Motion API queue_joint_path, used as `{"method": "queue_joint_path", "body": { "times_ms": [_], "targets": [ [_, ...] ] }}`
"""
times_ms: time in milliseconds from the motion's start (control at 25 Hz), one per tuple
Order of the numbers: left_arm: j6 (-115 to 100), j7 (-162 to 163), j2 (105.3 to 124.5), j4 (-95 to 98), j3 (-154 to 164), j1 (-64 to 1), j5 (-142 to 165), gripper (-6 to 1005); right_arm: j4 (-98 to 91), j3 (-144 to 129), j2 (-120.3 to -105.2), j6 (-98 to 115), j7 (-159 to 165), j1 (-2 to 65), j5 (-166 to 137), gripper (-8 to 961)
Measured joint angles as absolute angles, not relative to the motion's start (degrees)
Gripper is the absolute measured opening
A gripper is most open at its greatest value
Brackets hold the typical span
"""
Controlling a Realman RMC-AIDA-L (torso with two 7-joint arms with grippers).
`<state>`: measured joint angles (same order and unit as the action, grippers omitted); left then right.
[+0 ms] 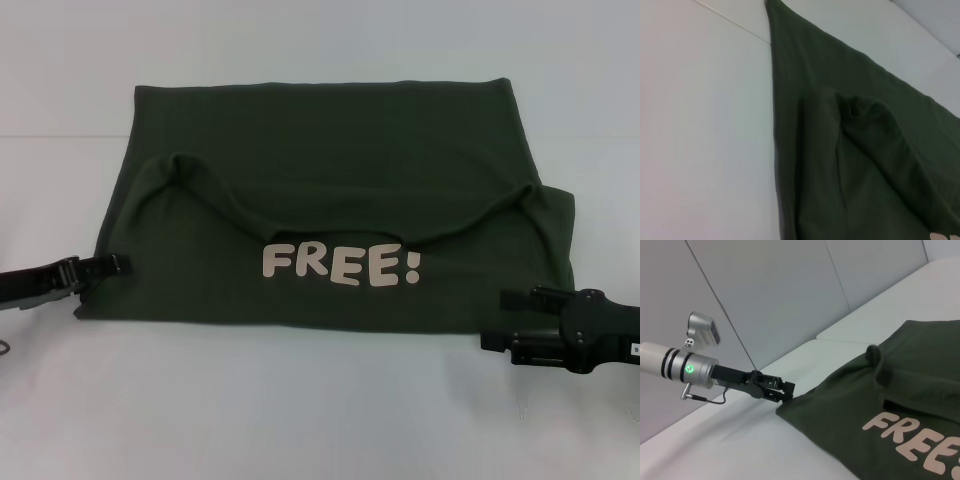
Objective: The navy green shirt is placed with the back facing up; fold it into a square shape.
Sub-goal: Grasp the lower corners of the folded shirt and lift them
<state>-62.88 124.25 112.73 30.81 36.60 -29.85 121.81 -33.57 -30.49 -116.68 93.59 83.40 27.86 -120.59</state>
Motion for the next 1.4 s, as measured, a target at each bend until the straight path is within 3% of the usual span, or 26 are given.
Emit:
{"method": "queue_joint_path", "body": {
  "times_ms": [1400],
  "targets": [
    [-62.95,125.43,113.37,32.63,39.97,-30.32,124.78,817,-33.89,-30.5,-116.71,94.09,83.72,28.58,-120.5,884]
  ]
}}
